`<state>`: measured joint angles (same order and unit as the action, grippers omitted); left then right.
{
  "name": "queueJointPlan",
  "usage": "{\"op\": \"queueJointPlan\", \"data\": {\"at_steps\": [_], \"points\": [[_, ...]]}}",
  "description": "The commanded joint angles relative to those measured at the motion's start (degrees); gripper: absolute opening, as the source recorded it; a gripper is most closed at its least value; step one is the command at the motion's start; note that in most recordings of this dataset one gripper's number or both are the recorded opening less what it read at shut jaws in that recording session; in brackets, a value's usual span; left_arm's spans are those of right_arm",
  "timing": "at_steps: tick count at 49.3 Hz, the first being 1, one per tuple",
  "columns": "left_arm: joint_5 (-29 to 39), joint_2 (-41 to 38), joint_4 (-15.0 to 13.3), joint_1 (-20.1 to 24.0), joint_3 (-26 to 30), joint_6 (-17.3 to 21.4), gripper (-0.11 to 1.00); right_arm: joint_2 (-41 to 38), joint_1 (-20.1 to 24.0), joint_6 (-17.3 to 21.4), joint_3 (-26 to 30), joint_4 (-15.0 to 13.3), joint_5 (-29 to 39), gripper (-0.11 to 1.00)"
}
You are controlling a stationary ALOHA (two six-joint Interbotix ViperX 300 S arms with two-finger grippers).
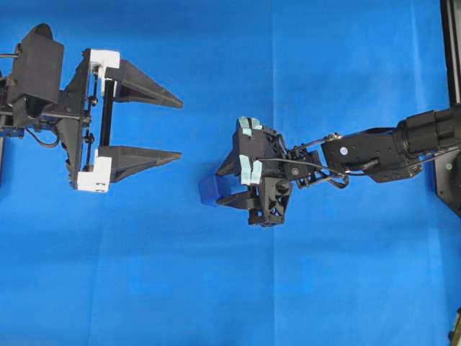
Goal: Handover the blue block to the right arm after grasping it with the left arm, then place it in the designated position.
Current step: 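Lower the cube onto the table with the right gripper, then open the right gripper to release the cube and lift away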
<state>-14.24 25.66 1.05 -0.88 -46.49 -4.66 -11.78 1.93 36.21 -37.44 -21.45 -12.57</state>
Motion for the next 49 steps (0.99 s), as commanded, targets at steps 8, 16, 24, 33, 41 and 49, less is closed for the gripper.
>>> {"op": "queueJointPlan", "data": {"at_steps": [8,16,24,33,41,49], "points": [[-0.3,0.4,0.0,0.0,1.1,0.1,0.93,0.6,-0.2,-0.2,0.6,0.2,0.5,0.44],[-0.2,0.4,0.0,0.0,1.1,0.1,0.93,0.6,-0.2,-0.3,0.7,0.1,1.3,0.44],[-0.2,0.4,0.0,0.0,1.1,0.2,0.93,0.8,-0.2,-0.3,0.6,0.0,1.8,0.44],[-0.3,0.4,0.0,0.0,1.1,0.3,0.93,1.4,-0.2,-0.3,0.5,0.0,2.5,0.44],[-0.3,0.4,0.0,0.0,1.1,0.3,0.93,1.8,-0.2,0.0,0.5,0.1,2.6,0.44],[-0.2,0.4,0.0,0.0,1.1,0.3,0.93,2.5,0.1,0.1,0.7,0.2,3.7,0.59]]}}
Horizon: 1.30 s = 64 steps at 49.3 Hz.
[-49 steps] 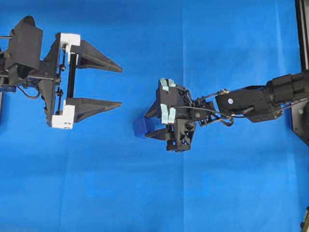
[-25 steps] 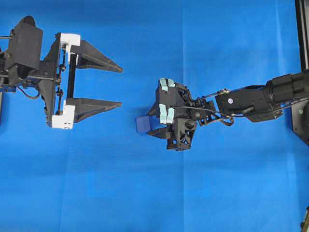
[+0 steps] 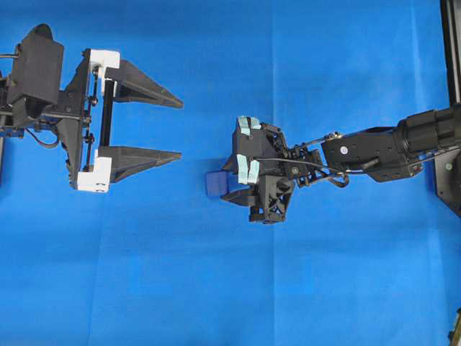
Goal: Handover the blue block to the right arm after grasping it with the left arm, then place it in the designated position.
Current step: 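Open the right gripper to release the cube and lift away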
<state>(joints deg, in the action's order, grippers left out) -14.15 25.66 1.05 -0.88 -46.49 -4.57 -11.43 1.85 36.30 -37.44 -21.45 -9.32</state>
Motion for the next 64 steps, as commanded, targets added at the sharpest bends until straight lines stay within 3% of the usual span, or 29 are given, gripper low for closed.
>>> {"op": "queueJointPlan", "data": {"at_steps": [1,5,9,48,64], "points": [[-0.4,0.4,0.0,0.0,1.2,0.2,0.93,2.5,0.3,0.0,0.8,0.1,0.9,0.66],[-0.3,0.4,0.0,0.0,1.1,0.2,0.93,3.4,0.6,0.0,0.9,0.2,2.1,0.87],[-0.3,0.4,0.0,-0.1,1.1,0.3,0.93,5.0,0.9,0.0,0.9,0.2,3.6,0.98],[-0.3,0.4,0.0,-0.3,1.2,0.4,0.93,32.5,2.4,-0.9,0.3,-2.9,25.6,0.96],[-0.4,0.4,0.0,-0.3,1.3,0.4,0.93,37.9,2.4,-0.7,-1.8,-3.2,26.5,0.96]]}}
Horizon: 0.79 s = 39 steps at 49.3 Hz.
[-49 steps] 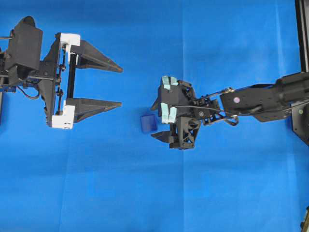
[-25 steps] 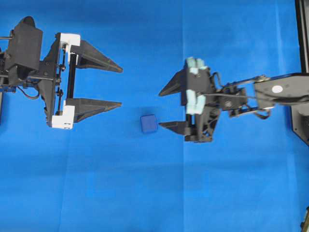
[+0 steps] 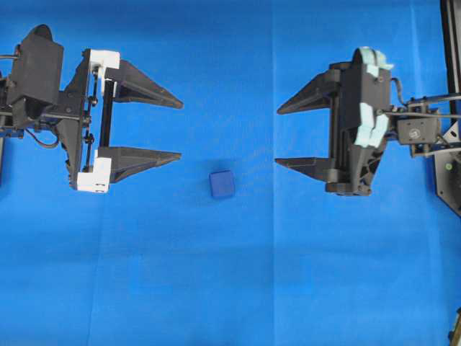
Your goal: Handover the blue block to the right arm after grasping it with the left arm, then place it in the designated position.
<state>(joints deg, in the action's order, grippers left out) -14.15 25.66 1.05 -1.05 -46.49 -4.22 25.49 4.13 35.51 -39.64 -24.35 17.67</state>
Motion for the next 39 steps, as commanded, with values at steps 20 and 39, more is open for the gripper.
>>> {"op": "queueJointPlan", "data": {"at_steps": [20,39], "points": [[-0.4,0.4,0.1,-0.1,1.2,0.0,0.93,3.3,0.1,0.1,-1.1,-1.4,-6.6,0.96],[-0.6,0.4,0.0,-0.4,1.1,-0.1,0.93,9.3,-2.1,0.1,-6.5,-4.0,-15.0,0.96]]}}
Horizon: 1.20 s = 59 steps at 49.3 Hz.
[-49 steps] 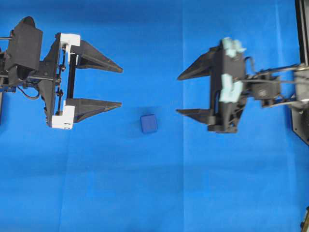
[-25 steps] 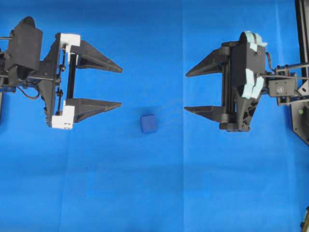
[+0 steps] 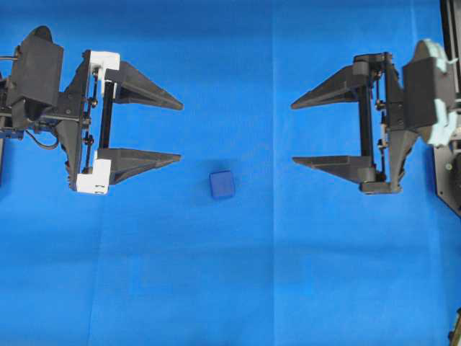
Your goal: Handover the blue block to the right arm after grasping it with the left arm, then place it in the designated position.
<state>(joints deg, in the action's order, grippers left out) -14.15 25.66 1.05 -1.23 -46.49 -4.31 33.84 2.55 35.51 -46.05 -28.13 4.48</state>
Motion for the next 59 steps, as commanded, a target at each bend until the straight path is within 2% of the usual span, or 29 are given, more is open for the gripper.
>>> {"op": "queueJointPlan", "data": {"at_steps": [1,10,59], "points": [[-0.6,0.4,0.0,-0.2,1.2,0.0,0.93,1.1,-0.7,0.0,-0.4,-0.3,-2.2,0.96],[-0.7,0.4,0.0,-0.3,1.2,0.0,0.93,1.2,-1.4,0.1,-1.8,-0.3,-4.3,0.96],[-0.7,0.4,0.0,-0.3,1.1,0.0,0.93,1.1,-1.6,-0.1,-2.1,-0.3,-4.4,0.96]]}}
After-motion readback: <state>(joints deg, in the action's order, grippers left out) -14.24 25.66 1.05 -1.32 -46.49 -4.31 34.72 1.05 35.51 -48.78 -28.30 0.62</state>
